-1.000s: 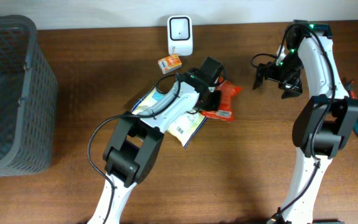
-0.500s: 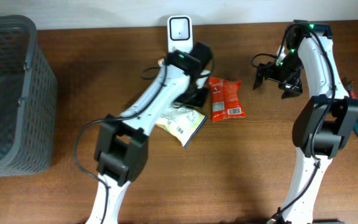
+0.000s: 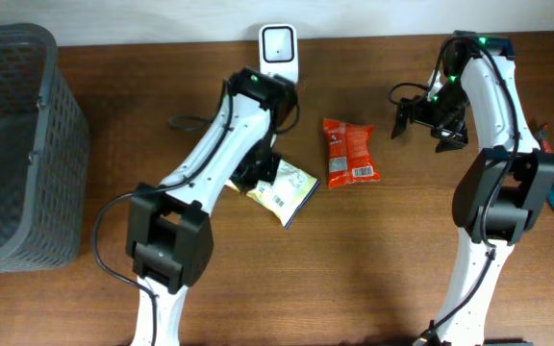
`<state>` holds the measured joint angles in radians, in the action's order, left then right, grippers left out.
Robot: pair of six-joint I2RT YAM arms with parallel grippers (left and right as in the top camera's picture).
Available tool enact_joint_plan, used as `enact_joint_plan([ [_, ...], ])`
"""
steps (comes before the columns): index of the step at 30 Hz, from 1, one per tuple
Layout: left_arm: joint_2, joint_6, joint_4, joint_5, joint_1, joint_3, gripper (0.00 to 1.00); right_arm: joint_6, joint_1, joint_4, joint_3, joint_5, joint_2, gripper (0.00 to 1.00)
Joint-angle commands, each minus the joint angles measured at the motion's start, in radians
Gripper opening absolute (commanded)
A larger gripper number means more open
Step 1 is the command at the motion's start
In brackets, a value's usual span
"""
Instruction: Scan the item barcode
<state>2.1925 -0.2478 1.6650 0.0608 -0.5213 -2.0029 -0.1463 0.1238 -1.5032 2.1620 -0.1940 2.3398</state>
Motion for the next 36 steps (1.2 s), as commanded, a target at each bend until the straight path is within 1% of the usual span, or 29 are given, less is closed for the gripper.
enact_joint_plan([
  [1, -0.02, -0.021, -0.079, 0.005, -0.019, 0.13, 0.0, 0.008, -0.001, 0.0, 0.015, -0.008, -0.028, 0.98],
  [3, -0.02, -0.021, -0.146, -0.038, -0.022, 0.194, 0.0, 0.008, -0.001, 0.0, 0.015, -0.008, -0.028, 0.98],
  [5, -0.02, -0.021, -0.246, -0.109, -0.022, 0.255, 0.0, 0.008, -0.001, 0.0, 0.015, -0.008, -0.028, 0.98],
  [8, -0.02, -0.021, -0.38, -0.172, -0.022, 0.322, 0.0, 0.008, -0.001, 0.0, 0.015, -0.008, -0.028, 0.98],
  [11, -0.02, -0.064, -0.465, -0.173, -0.024, 0.349, 0.0, 0.008, -0.001, 0.0, 0.015, -0.008, -0.028, 0.98],
  [15, -0.019, -0.066, -0.594, -0.179, -0.026, 0.349, 0.0, 0.008, -0.001, 0.0, 0.015, -0.008, -0.028, 0.98],
  [20, -0.019, -0.066, -0.713, -0.256, -0.045, 0.349, 0.0, 0.008, -0.001, 0.0, 0.015, -0.008, -0.028, 0.98],
  [23, -0.019, -0.066, -0.719, -0.256, -0.058, 0.349, 0.0, 0.008, -0.001, 0.0, 0.015, -0.008, -0.028, 0.98],
  [28, -0.034, -0.066, -0.656, -0.257, -0.058, 0.311, 0.0, 0.008, -0.001, 0.0, 0.015, -0.008, -0.028, 0.99],
  [33, -0.099, -0.065, -0.466, -0.245, -0.021, 0.101, 0.0, 0.008, -0.001, 0.0, 0.015, -0.008, -0.028, 0.98],
  [35, -0.13, -0.065, -0.391, -0.183, 0.003, 0.009, 0.0, 0.008, -0.001, 0.0, 0.015, -0.008, -0.028, 0.98],
  [36, -0.148, -0.066, -0.357, -0.115, 0.018, -0.029, 0.0, 0.008, -0.001, 0.0, 0.015, -0.008, -0.028, 0.99],
])
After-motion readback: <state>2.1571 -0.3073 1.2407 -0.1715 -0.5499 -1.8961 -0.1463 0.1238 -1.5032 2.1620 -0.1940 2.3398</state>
